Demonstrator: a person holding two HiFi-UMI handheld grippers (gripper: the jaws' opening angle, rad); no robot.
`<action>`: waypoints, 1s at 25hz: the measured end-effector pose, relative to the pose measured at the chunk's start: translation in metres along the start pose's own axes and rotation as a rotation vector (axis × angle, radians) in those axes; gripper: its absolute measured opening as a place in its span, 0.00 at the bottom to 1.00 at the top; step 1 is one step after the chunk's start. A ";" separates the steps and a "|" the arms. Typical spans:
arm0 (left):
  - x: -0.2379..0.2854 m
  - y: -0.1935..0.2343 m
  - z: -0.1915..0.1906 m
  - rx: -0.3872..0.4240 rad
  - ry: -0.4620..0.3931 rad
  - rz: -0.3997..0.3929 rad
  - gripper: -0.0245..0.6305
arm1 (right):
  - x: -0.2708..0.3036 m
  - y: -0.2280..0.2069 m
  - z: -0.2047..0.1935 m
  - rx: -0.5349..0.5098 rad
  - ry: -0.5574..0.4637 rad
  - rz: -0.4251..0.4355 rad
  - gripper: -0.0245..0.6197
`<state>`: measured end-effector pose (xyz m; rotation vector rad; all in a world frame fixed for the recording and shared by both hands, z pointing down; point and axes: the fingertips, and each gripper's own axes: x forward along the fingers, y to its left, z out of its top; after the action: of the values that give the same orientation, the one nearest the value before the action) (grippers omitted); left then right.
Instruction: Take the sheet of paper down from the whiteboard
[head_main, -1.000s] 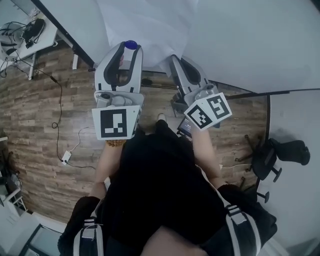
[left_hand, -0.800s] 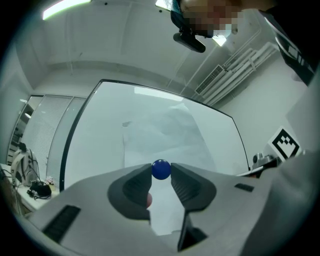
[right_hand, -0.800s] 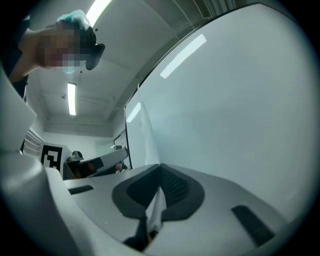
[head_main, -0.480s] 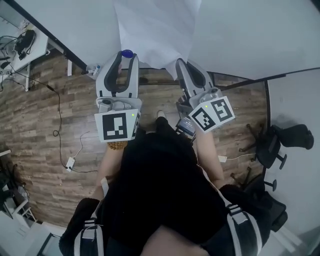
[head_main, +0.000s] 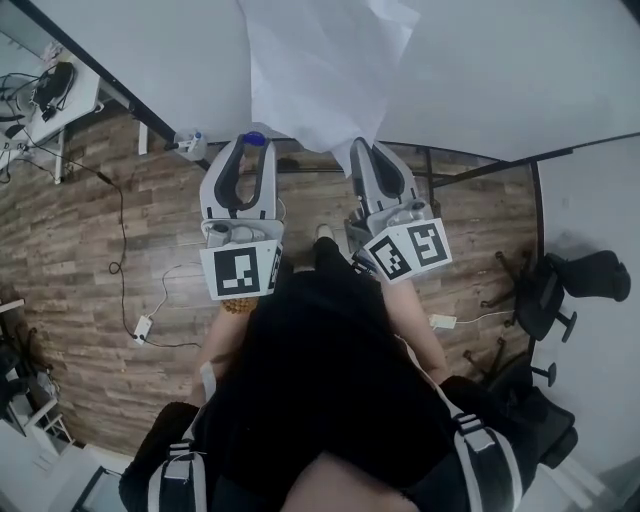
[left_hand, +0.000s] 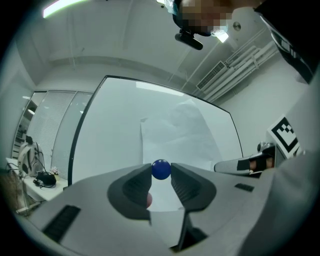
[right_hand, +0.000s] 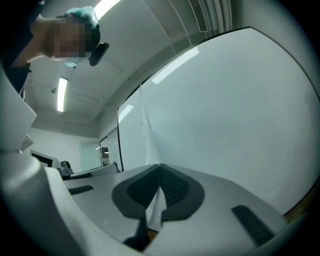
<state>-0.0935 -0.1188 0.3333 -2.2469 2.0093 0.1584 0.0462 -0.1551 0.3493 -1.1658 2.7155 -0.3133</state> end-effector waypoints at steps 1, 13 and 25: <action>-0.002 0.000 -0.003 -0.001 0.005 0.003 0.23 | 0.000 0.000 -0.002 -0.005 -0.002 -0.012 0.04; -0.016 0.004 -0.031 -0.040 0.069 0.024 0.23 | 0.000 0.003 -0.039 0.006 0.056 -0.069 0.04; -0.022 0.003 -0.040 -0.020 0.090 0.010 0.23 | -0.004 0.011 -0.046 -0.006 0.077 -0.058 0.04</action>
<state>-0.0992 -0.1044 0.3762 -2.2955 2.0727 0.0795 0.0302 -0.1386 0.3915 -1.2607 2.7531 -0.3658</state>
